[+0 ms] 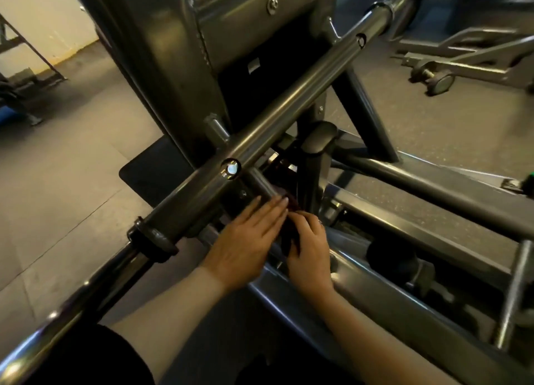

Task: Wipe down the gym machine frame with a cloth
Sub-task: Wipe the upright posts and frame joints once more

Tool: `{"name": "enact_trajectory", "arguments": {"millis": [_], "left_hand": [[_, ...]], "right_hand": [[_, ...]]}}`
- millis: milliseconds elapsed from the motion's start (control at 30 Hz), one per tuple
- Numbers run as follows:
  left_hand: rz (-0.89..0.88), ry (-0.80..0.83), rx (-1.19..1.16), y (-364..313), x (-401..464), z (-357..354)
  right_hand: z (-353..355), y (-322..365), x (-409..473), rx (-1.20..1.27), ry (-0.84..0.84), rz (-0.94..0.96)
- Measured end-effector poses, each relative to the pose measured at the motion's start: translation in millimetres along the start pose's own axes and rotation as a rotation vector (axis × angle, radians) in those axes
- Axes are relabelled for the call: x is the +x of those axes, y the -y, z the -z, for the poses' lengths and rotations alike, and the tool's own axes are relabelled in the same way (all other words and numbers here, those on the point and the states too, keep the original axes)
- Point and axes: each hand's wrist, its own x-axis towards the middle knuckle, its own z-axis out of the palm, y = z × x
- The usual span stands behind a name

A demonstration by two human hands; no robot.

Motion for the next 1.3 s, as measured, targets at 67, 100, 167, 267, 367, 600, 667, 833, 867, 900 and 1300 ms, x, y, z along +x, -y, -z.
{"name": "enact_trajectory", "arguments": {"millis": [67,100,167,267,367,600,667,833,867,900,1300], "left_hand": [[0.002,0.154,-0.015,-22.8,-1.6,-23.3],[0.006,0.201,0.0,-30.8,-0.8,-32.8],[0.013,0.227,0.02,-38.8,2.2,-44.4],[0.033,0.26,0.062,-46.0,5.9,-54.1],[0.059,0.347,0.06,-54.2,5.2,-58.8],[0.143,0.325,0.019,-63.2,5.6,-62.6],[0.145,0.285,-0.021,-64.2,6.6,-66.2],[0.342,-0.087,-0.606,-79.7,-10.5,-84.6],[0.452,-0.092,-0.762,-87.2,-17.0,-88.4],[0.582,-0.067,-0.915,-95.0,-21.4,-90.1],[1.508,-0.211,-1.663,-88.5,12.2,-114.0]], "right_hand": [[5.2,-28.5,-21.1,-0.057,-0.068,-0.167],[8.6,-43.6,-27.9,-0.099,-0.094,-0.248],[17.2,-70.9,-34.1,-0.193,-0.059,-0.367],[23.1,-102.9,-36.0,-0.363,0.186,-0.414],[25.5,-117.4,-25.2,-0.429,0.27,-0.36],[12.2,-106.7,-18.0,-0.426,0.126,-0.381],[10.9,-102.0,-34.8,-0.433,0.098,-0.37],[13.5,-97.8,-53.7,-0.407,0.15,-0.393],[12.7,-93.9,-53.5,-0.367,0.146,-0.412],[10.9,-89.7,-53.2,-0.31,0.133,-0.429],[11.8,-70.2,-17.0,0.161,0.03,-0.476]]}}
